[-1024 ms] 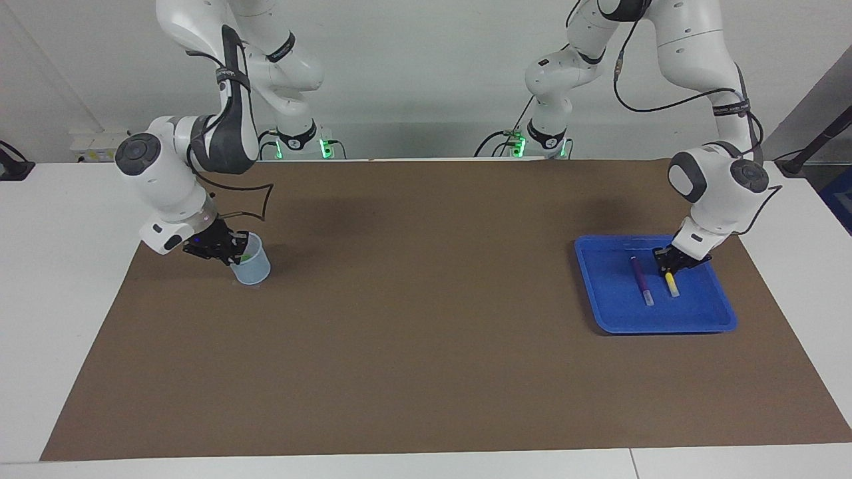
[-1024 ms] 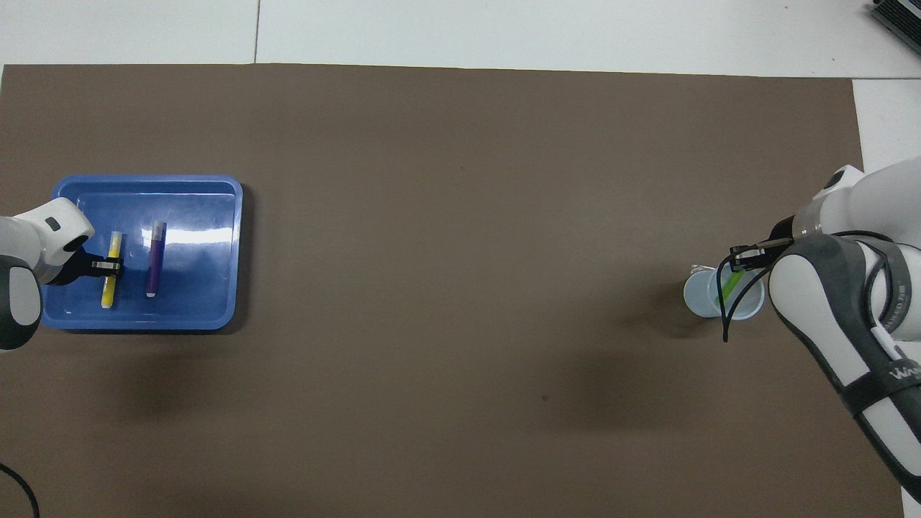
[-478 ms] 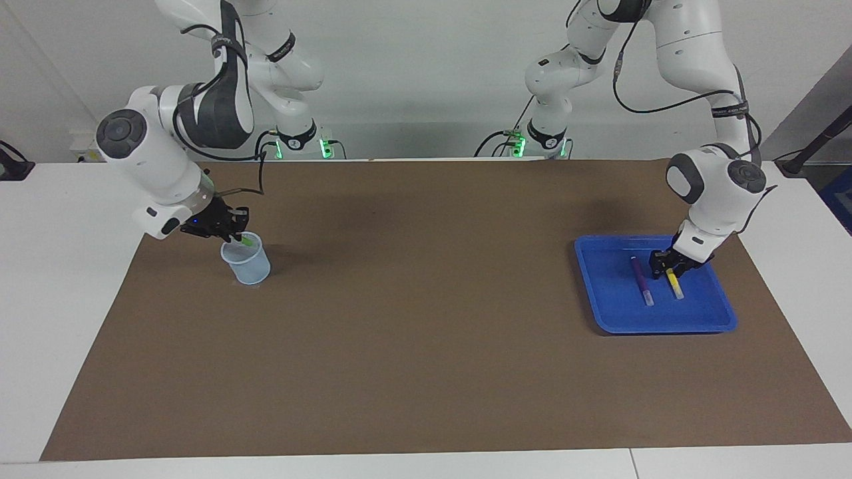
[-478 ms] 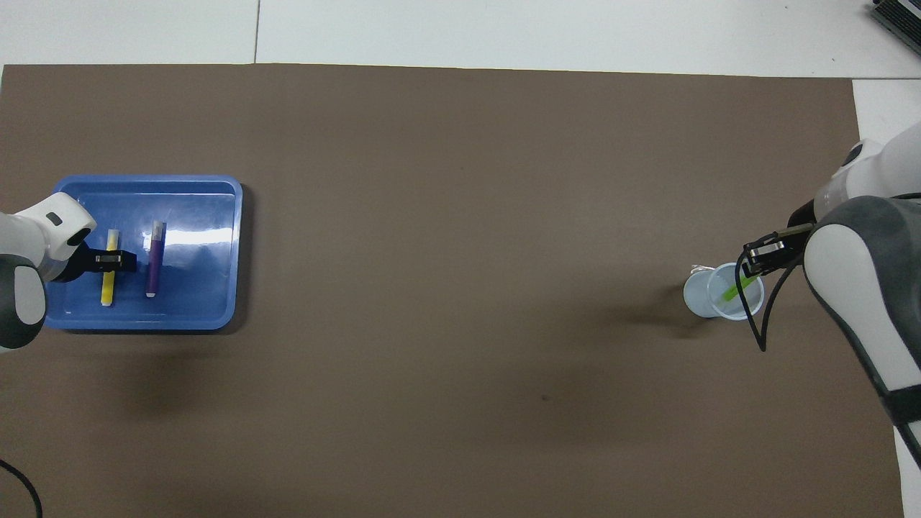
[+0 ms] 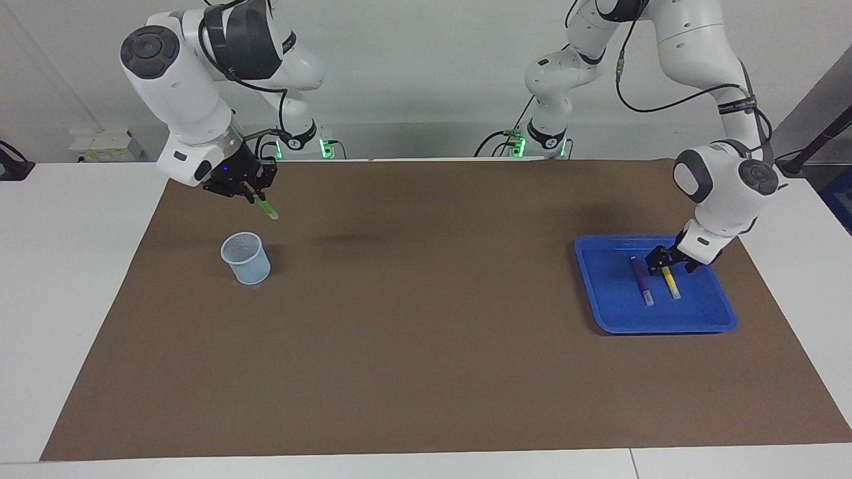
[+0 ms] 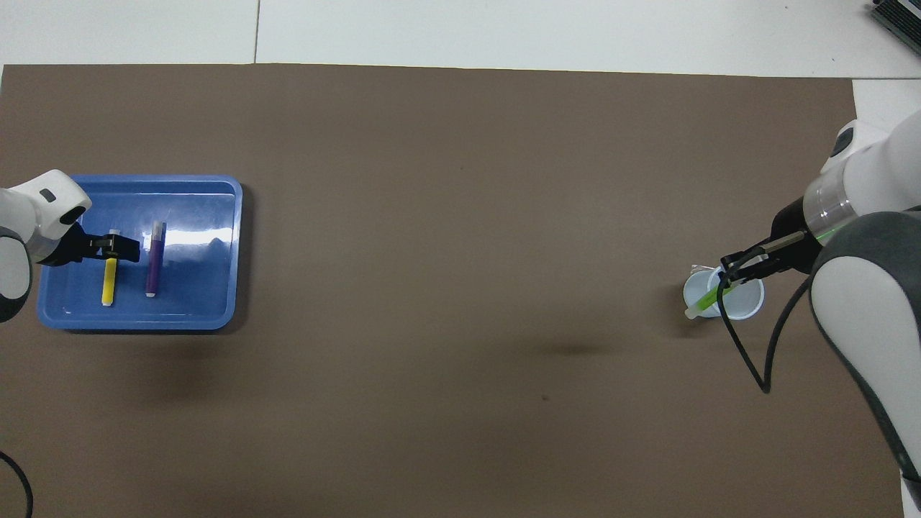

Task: Right arm passes pens to left for tray arrangement
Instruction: 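Carry the green pen toward the left gripper and close the left gripper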

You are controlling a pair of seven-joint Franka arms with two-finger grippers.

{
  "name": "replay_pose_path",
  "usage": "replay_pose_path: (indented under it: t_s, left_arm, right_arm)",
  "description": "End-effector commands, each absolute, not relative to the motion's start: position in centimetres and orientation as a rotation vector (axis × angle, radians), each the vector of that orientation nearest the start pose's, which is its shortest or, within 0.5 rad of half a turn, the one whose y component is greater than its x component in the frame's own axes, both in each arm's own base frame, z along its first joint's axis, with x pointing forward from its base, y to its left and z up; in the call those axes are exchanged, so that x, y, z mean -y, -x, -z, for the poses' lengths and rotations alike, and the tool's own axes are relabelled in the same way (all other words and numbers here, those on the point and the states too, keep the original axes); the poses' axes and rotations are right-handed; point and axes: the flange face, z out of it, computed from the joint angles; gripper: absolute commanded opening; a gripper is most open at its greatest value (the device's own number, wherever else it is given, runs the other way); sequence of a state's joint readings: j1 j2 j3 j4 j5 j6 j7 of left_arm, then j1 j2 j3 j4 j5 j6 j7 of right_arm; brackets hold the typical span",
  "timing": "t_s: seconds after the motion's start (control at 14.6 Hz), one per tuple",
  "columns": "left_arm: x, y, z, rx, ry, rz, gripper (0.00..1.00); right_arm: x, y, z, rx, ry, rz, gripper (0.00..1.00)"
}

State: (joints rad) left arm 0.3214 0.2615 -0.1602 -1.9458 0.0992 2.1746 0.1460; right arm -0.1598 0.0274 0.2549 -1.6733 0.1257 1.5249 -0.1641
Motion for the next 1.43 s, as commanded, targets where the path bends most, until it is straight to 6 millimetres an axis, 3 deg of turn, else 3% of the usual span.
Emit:
replay_pose_path:
  t_s: [0.0,0.2,0.41,0.68,1.02,1.23,1.37]
  left_arm:
    - [-7.2,-60.5,-37.1,0.114,3.126,-0.132,1.0]
    - [-3.5,-60.1,-39.4,0.313,3.175,-0.203,1.0]
    - [0.0,-59.6,-42.0,0.634,3.219,-0.239,1.0]
    - [5.3,-58.6,-44.6,0.982,3.187,-0.3,1.0]
    - [11.0,-56.7,-48.7,1.47,3.076,-0.422,1.0]
    - [13.3,-55.8,-50.3,1.723,2.969,-0.476,1.0]
    - [13.7,-55.2,-51.7,1.907,2.902,-0.534,1.0]
  right_arm:
    - [-7.4,-55.0,-56.0,0.135,2.817,-0.267,0.0]
    - [-10.3,-54.9,-56.1,-0.192,2.665,-0.29,0.0]
    - [-13.7,-54.9,-56.0,-0.428,2.502,-0.256,0.0]
    - [-20.7,-54.0,-56.2,-0.608,2.43,-0.206,0.0]
    - [-27.3,-51.7,-55.5,-0.759,2.33,-0.11,0.0]
    - [-30.2,-49.7,-54.8,-0.822,2.283,-0.051,0.0]
    - [-32.0,-48.8,-54.9,-0.866,2.242,-0.033,0.0]
